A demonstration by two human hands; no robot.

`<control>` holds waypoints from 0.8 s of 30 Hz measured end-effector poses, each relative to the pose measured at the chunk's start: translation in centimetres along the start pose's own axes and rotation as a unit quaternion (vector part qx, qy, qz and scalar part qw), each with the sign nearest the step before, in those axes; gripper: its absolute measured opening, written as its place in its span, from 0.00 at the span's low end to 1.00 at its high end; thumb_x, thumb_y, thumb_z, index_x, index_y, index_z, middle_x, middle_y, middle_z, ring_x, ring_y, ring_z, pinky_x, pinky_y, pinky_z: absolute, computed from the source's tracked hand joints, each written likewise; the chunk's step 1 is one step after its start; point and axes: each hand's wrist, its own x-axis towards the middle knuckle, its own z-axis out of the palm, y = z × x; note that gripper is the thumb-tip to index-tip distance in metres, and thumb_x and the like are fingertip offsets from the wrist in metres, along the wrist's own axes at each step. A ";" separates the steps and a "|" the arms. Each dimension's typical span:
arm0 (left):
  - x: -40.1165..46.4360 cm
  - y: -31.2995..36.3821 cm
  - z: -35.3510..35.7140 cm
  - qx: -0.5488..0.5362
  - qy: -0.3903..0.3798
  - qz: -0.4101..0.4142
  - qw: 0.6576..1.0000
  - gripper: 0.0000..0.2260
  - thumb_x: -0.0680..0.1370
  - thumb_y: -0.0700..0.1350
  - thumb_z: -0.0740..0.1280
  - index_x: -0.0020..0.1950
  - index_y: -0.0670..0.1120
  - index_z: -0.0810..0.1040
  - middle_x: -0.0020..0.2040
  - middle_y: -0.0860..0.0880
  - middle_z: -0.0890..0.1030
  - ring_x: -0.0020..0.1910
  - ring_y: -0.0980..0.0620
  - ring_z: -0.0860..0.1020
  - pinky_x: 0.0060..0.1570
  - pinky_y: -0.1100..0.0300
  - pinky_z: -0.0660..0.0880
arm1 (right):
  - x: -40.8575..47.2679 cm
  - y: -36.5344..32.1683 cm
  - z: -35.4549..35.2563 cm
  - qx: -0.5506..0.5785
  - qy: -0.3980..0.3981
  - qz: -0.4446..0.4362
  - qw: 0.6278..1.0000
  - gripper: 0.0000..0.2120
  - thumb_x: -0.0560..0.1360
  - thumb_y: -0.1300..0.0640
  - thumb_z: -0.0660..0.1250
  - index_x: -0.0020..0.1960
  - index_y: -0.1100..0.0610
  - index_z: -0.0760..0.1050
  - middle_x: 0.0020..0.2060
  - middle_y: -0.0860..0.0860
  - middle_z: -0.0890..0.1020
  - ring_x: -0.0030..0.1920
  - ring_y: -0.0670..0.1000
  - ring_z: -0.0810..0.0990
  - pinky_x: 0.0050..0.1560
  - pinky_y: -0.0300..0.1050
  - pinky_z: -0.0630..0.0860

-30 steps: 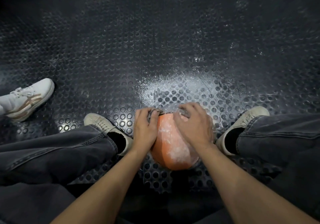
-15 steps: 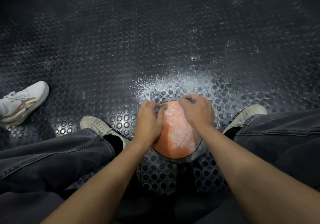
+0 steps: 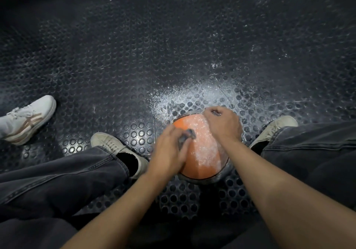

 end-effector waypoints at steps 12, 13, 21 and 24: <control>-0.1 -1.9 -1.4 -0.039 0.001 0.031 0.999 0.06 0.75 0.38 0.70 0.51 0.43 0.84 0.46 0.54 0.80 0.44 0.62 0.78 0.48 0.76 0.71 | -0.1 0.1 0.9 -0.030 -0.019 -0.046 0.998 0.08 0.76 0.41 0.65 0.49 0.42 0.80 0.51 0.42 0.80 0.44 0.50 0.78 0.56 0.54 0.77; -0.7 -2.0 -1.4 -0.045 0.002 0.037 0.998 0.06 0.75 0.38 0.71 0.50 0.43 0.84 0.46 0.54 0.80 0.44 0.61 0.78 0.48 0.77 0.70 | 0.0 0.1 0.9 -0.029 -0.027 -0.051 0.998 0.08 0.76 0.41 0.65 0.49 0.42 0.80 0.52 0.43 0.82 0.41 0.49 0.78 0.53 0.53 0.78; 2.9 -1.9 -0.9 -0.038 -0.002 -0.023 0.999 0.08 0.76 0.40 0.69 0.54 0.45 0.83 0.49 0.54 0.81 0.43 0.65 0.76 0.46 0.76 0.71 | -0.3 -0.1 0.6 -0.040 -0.019 -0.052 0.998 0.06 0.77 0.42 0.66 0.49 0.43 0.79 0.51 0.43 0.81 0.48 0.49 0.79 0.61 0.53 0.74; -0.2 -2.2 -1.4 -0.063 0.003 0.018 0.998 0.07 0.75 0.39 0.71 0.52 0.45 0.84 0.47 0.56 0.81 0.46 0.65 0.78 0.48 0.77 0.70 | 0.0 0.1 0.7 -0.025 -0.038 -0.055 0.997 0.06 0.75 0.39 0.65 0.46 0.40 0.77 0.51 0.45 0.84 0.37 0.48 0.76 0.48 0.47 0.76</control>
